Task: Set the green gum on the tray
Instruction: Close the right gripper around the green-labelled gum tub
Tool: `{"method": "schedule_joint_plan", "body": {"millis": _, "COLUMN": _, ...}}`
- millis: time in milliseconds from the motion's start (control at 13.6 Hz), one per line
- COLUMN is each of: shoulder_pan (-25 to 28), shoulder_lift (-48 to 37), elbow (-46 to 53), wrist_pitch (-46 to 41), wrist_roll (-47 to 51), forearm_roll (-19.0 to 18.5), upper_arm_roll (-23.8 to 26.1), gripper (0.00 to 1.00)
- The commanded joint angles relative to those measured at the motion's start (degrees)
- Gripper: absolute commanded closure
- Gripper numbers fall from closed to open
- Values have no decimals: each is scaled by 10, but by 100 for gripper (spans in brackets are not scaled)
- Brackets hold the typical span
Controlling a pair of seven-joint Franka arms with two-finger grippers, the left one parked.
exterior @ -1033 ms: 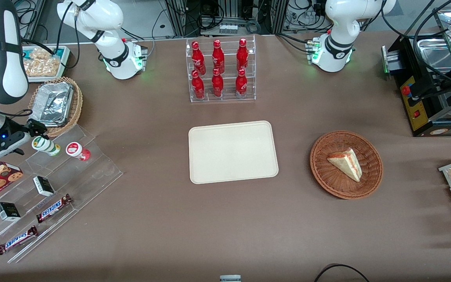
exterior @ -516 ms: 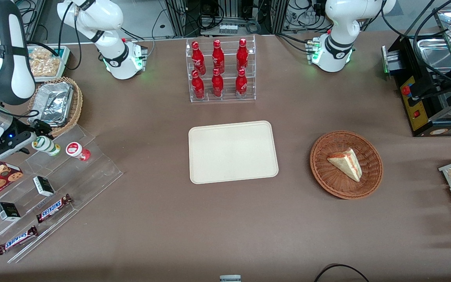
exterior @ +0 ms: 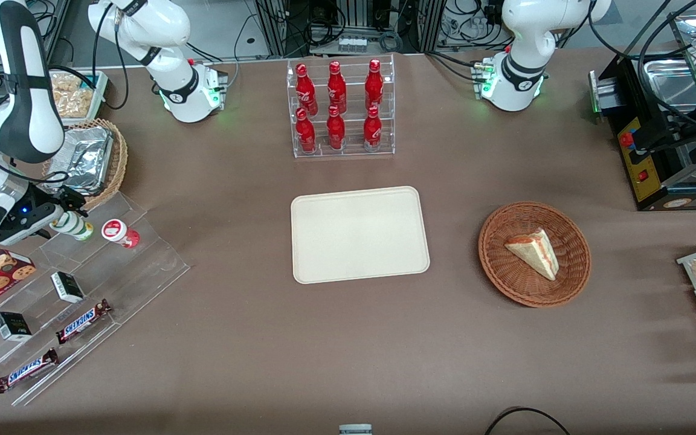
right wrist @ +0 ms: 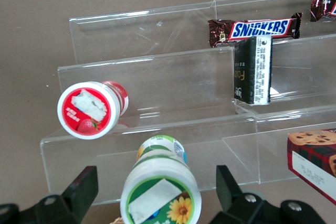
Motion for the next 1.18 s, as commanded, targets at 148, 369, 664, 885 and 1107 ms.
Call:
{"method": "schedule_joint_plan", "body": {"millis": 148, "shoulder_pan": -14, "shoulder_lift": -14, "elbow": -16, "wrist_pitch": 14, "wrist_roll": -22, "forearm_roll": 13, "upper_arm_roll": -1, "gripper": 0}}
{"method": "schedule_joint_plan", "body": {"millis": 369, "shoulder_pan": -14, "shoulder_lift": -12, "elbow": -16, "wrist_pitch": 14, "wrist_roll": -22, "forearm_roll": 13, "upper_arm_roll": -3, "gripper": 0}}
{"method": "schedule_joint_plan", "body": {"millis": 664, "shoulder_pan": -13, "shoulder_lift": -11, "elbow": -15, "wrist_pitch": 11, "wrist_roll": -20, "forearm_roll": 18, "upper_arm_roll": -3, "gripper": 100}}
{"method": "schedule_joint_plan", "body": {"millis": 885, "shoulder_pan": -8, "shoulder_lift": -15, "elbow": -8, "wrist_pitch": 0, "wrist_roll": -17, "forearm_roll": 27, "upper_arm_roll": -3, "gripper": 100}}
{"method": "schedule_joint_plan", "body": {"millis": 1107, "shoulder_pan": -4, "shoulder_lift": -17, "elbow": 35, "wrist_pitch": -61, "wrist_roll": -14, "forearm_roll": 27, "upper_arm_roll": 1, "gripper": 100}}
